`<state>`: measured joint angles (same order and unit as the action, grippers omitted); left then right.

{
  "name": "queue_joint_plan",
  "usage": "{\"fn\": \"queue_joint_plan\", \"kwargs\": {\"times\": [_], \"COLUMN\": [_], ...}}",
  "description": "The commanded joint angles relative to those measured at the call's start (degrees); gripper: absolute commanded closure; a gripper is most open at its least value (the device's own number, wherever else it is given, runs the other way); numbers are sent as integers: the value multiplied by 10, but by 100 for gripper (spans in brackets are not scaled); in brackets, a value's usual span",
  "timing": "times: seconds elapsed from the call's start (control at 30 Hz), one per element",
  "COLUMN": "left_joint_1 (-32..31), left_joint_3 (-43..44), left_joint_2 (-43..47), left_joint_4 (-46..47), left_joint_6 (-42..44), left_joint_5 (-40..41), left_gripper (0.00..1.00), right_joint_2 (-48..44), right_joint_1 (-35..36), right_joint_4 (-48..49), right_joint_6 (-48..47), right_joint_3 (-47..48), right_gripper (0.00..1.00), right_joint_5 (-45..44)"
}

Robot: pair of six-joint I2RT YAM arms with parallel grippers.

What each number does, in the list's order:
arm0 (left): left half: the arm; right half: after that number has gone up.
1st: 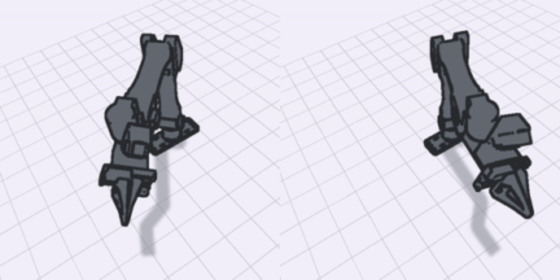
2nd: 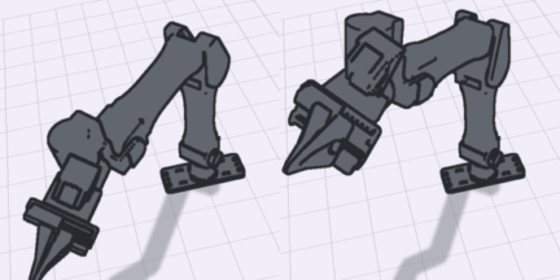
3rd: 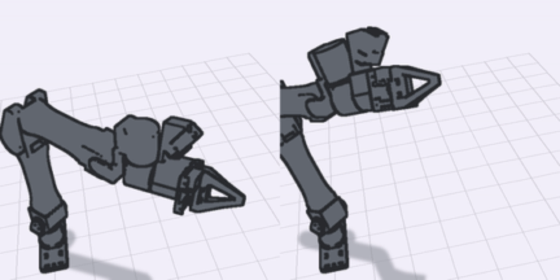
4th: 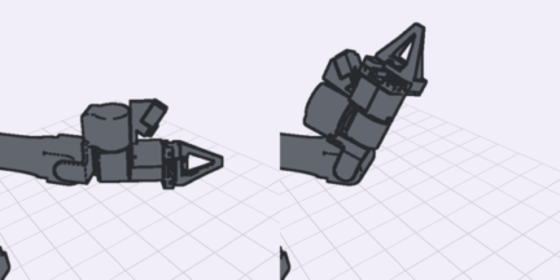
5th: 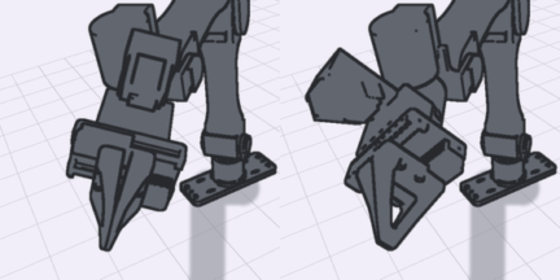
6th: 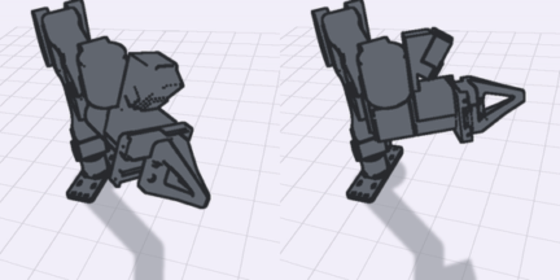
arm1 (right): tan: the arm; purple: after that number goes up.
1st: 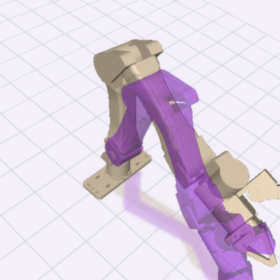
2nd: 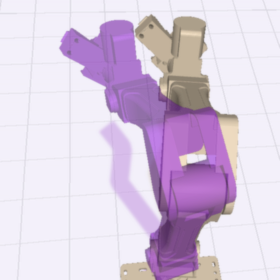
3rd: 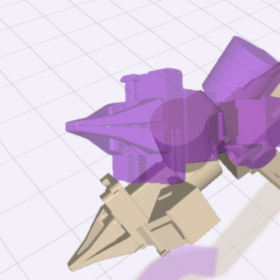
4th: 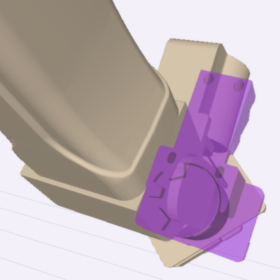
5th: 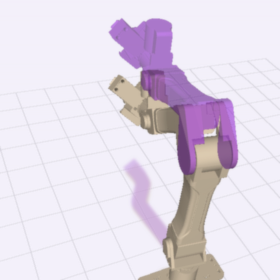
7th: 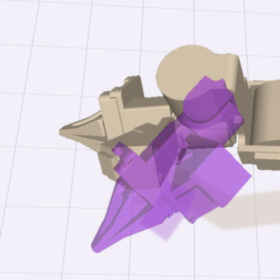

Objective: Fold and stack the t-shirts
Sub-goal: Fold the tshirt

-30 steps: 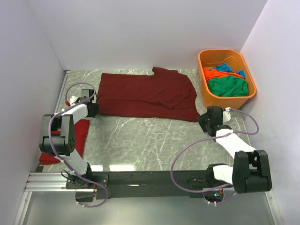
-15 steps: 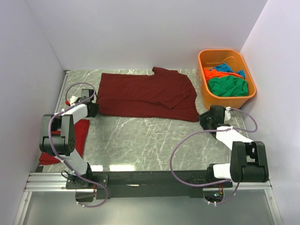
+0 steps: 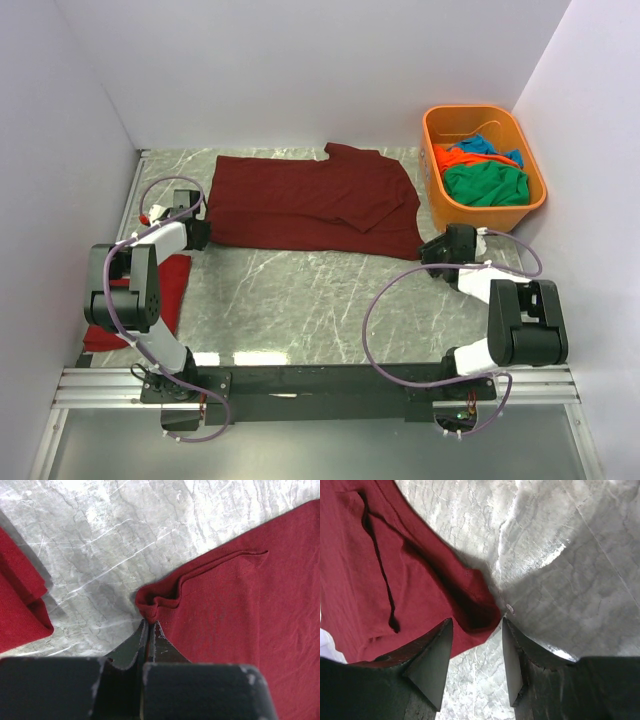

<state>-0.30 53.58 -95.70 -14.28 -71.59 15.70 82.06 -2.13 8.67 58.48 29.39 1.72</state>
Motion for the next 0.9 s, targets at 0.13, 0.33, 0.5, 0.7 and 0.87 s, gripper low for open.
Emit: {"fn": "queue_joint_plan", "kwargs": {"times": [0.13,0.33,0.5,0.7,0.87], "left_joint_1": [1,-1,-12,-27,-44], "left_joint_3": [-1,-7,-20,-54,-110], "left_joint_2": [10,20,62,132,209], "left_joint_4": [7,-8,-52,-87,-115], "left_joint_6": [5,1,-6,-21,-38], "left_joint_5": [-1,6,47,71,95], "left_gripper": [99,99,99,99,99], "right_joint_2": [16,-4,-80,-172,-246], "right_joint_1": [-3,-11,-31,-61,-82], "right_joint_4": [15,-41,-130,-210,-270], "right_joint_6": [-11,-35,-64,-90,-96], "right_joint_3": [21,40,58,52,34], "right_gripper": [62,100,100,100,100], "right_joint_5": [-10,-16,-55,-53,-37]}}
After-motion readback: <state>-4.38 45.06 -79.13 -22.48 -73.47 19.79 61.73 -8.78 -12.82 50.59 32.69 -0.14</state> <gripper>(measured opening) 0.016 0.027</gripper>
